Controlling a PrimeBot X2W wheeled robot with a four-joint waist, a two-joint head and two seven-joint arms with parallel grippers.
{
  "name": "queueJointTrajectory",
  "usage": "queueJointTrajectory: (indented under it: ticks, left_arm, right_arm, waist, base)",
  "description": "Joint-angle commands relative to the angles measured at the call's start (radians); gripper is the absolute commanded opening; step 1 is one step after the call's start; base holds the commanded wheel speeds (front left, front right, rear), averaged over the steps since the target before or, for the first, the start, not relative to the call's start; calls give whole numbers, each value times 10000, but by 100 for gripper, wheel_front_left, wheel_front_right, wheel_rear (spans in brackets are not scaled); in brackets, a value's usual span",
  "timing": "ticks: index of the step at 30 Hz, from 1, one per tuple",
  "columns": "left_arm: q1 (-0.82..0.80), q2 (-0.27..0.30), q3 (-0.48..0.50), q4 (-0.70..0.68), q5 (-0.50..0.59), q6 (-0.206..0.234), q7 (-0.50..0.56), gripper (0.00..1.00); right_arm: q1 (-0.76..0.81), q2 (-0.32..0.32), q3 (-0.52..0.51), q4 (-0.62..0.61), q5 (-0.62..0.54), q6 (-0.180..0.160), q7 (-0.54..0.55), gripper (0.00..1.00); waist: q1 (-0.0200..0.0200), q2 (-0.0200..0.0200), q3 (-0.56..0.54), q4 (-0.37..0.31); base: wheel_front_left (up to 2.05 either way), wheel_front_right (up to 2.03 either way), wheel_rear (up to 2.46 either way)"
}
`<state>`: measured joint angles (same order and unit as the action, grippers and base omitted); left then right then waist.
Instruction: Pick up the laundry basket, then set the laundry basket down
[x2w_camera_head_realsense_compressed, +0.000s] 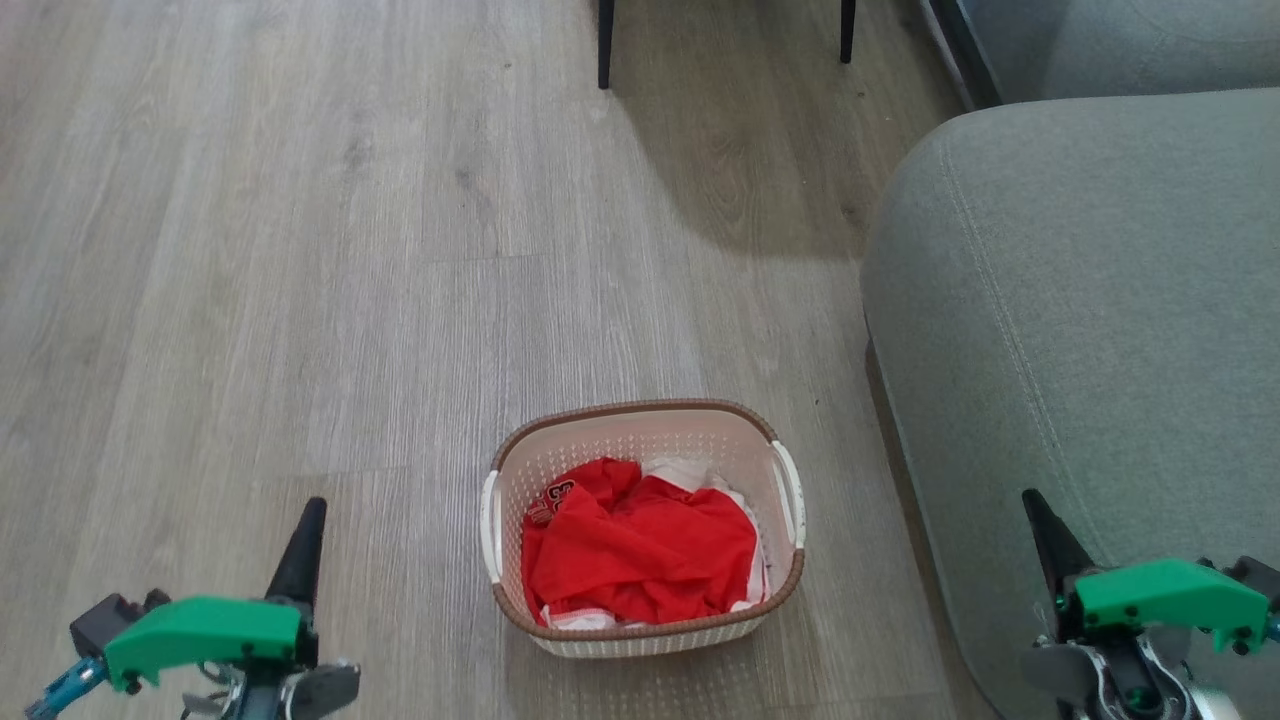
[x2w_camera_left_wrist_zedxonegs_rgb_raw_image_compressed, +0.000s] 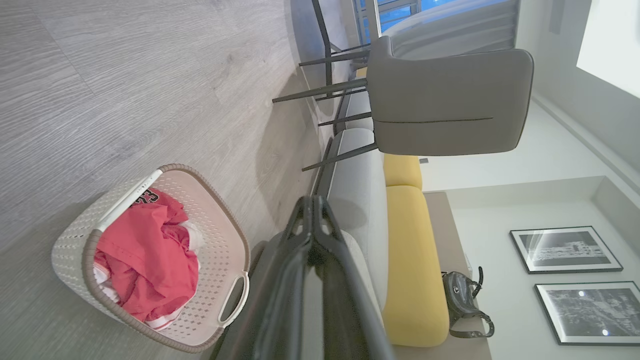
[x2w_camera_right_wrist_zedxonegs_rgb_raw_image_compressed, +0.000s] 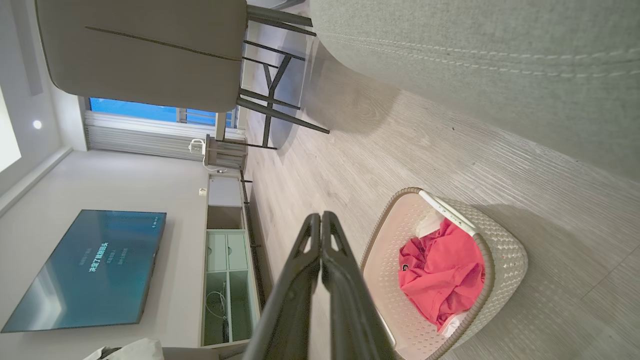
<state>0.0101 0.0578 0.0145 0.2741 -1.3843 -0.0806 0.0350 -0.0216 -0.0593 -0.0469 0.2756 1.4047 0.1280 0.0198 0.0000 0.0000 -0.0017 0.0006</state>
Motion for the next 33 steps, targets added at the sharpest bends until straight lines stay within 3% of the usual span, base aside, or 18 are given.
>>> queueJointTrajectory:
  ticks: [1,20,33]
  left_arm:
    - [-680,80,382,-303,-182,-124,45,0]
    - [-1156,58,803,-295,-2347,-493,624,0]
    - [-1168,37,841,-294,-2368,-500,660,0]
  right_arm:
    - [-555,-159,79,-331,210,23,68,0]
    - [-827,-154,-321,-329,2278,27,648,0]
    - [-837,-119,-379,-325,2281,27,701,0]
  waist:
    - [0,0,1,0]
    - [0,0,47,-6]
    - [0,0,48,-6]
  base:
    - [0,0,0]
    - [0,0,0]
    - [0,0,0]
